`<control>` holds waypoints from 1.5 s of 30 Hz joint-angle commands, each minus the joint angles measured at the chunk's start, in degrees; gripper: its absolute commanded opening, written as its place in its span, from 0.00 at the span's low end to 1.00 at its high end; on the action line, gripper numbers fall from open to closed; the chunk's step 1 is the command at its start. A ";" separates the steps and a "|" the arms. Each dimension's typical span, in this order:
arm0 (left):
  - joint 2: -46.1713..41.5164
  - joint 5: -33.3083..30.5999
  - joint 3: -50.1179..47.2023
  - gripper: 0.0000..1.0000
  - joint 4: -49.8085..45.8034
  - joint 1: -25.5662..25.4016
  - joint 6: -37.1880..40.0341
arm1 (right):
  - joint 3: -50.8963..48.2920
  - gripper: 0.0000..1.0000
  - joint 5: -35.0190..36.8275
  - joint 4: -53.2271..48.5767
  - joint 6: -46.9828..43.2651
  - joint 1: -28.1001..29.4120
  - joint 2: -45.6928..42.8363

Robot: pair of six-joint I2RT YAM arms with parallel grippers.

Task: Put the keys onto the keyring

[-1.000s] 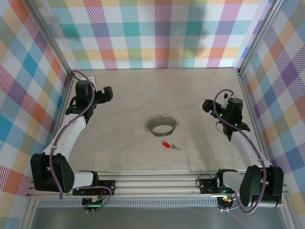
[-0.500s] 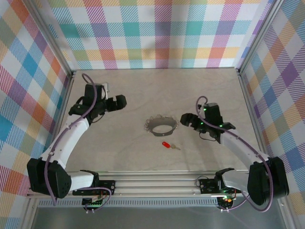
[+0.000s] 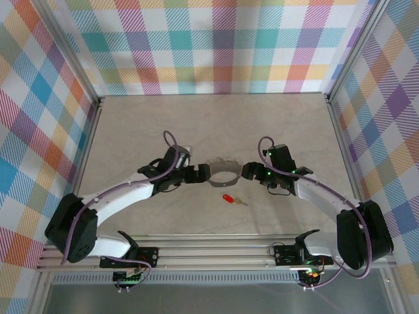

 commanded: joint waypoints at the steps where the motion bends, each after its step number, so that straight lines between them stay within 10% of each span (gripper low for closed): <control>1: 3.61 -2.99 1.82 1.00 6.52 -3.69 -4.82 | -0.71 0.76 -0.60 -0.18 -0.37 0.49 0.09; 19: 16.10 -1.32 4.05 1.00 17.33 -7.91 -8.70 | 1.78 0.54 -4.14 6.30 -0.99 2.92 10.87; 45: 22.93 3.75 8.43 1.00 16.85 2.51 -1.17 | 10.00 0.39 -5.02 6.84 -2.15 4.00 20.71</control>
